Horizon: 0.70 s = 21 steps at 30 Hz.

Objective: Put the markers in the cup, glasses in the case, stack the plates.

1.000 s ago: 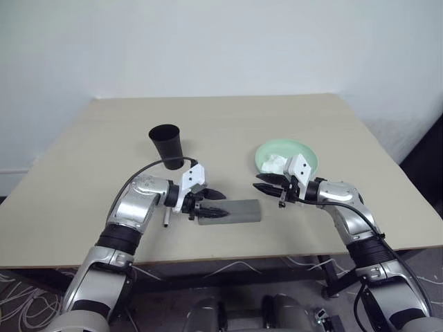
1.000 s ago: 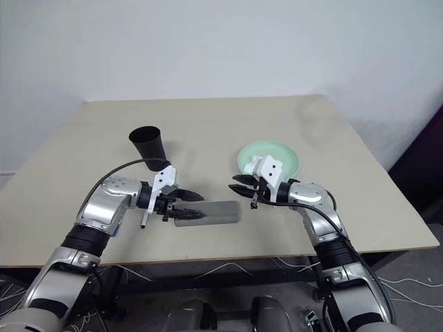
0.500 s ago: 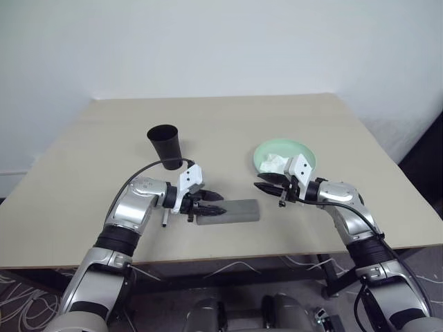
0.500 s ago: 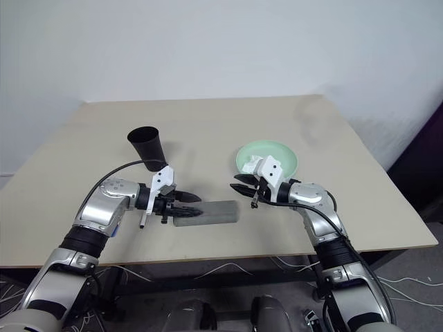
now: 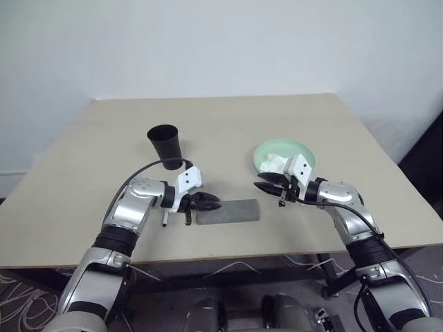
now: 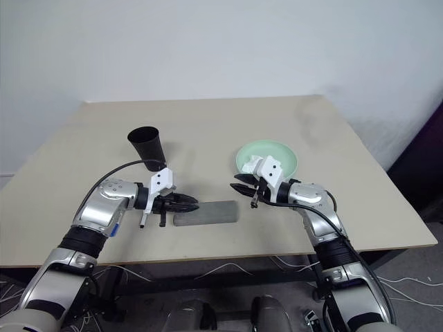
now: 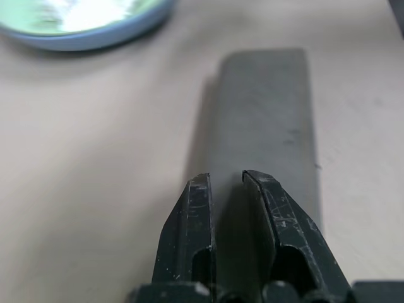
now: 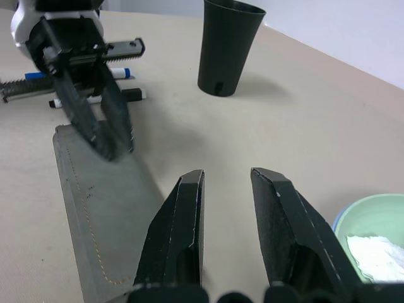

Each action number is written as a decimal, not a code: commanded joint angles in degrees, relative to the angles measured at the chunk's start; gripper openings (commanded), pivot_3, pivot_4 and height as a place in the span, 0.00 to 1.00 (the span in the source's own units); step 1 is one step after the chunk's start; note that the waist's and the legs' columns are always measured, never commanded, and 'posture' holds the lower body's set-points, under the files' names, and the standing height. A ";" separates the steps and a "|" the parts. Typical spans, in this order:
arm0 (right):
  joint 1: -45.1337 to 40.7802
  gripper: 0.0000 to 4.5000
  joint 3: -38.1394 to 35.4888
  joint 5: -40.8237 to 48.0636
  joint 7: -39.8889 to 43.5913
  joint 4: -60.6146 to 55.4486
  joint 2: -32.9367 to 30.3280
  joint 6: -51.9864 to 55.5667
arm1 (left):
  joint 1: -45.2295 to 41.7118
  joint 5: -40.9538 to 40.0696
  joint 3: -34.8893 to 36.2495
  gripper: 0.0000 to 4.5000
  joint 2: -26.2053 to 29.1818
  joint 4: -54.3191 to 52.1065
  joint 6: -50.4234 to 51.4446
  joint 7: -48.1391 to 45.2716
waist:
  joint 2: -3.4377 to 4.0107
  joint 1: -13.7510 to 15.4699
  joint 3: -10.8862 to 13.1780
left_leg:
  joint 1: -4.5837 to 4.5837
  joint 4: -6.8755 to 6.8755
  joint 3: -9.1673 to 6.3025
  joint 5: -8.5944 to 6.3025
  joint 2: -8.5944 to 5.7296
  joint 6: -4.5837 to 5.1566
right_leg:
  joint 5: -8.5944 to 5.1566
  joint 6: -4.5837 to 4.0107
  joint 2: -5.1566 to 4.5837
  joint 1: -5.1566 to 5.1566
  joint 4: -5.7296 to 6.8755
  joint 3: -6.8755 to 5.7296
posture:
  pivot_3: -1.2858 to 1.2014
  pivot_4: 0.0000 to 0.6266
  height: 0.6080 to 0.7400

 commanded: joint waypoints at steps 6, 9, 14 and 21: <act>-2.53 0.27 -0.87 0.39 0.15 -0.57 0.27 -1.37 | 1.02 -3.89 11.43 0.16 0.49 -7.55 9.43 15.63 | 0.00 -0.09 0.00 | 0.01 0.00 0.01 0.01 -0.06 -0.01 | 0.00 0.00 0.00 0.02 0.02 0.02 | 0.52 0.00 0.92; -2.65 0.27 -0.93 0.47 0.43 -0.41 0.13 -1.46 | 2.93 -3.37 14.30 0.16 -1.24 -12.08 16.20 25.89 | 0.00 -0.10 0.00 | 0.01 0.00 0.01 0.01 -0.20 -0.01 | 0.06 0.09 0.01 0.02 0.02 0.05 | 0.52 0.00 0.92; -3.04 0.27 -0.60 0.42 1.34 0.53 0.14 -1.91 | 9.32 -2.28 17.40 0.16 -6.72 -27.21 29.75 42.66 | -0.02 -0.01 -0.01 | 0.01 0.00 -0.09 0.01 -0.32 0.00 | 0.08 0.12 -0.03 0.11 0.01 0.08 | 0.52 0.00 0.92; -5.19 0.27 -0.06 0.17 2.56 3.70 1.07 -3.17 | 9.47 1.16 20.61 0.37 -11.37 -34.04 45.28 59.51 | -0.04 -0.07 0.00 | 0.09 -0.01 -0.15 0.01 -0.32 -0.01 | 0.08 0.12 -0.01 0.18 0.02 0.05 | 0.52 0.00 0.92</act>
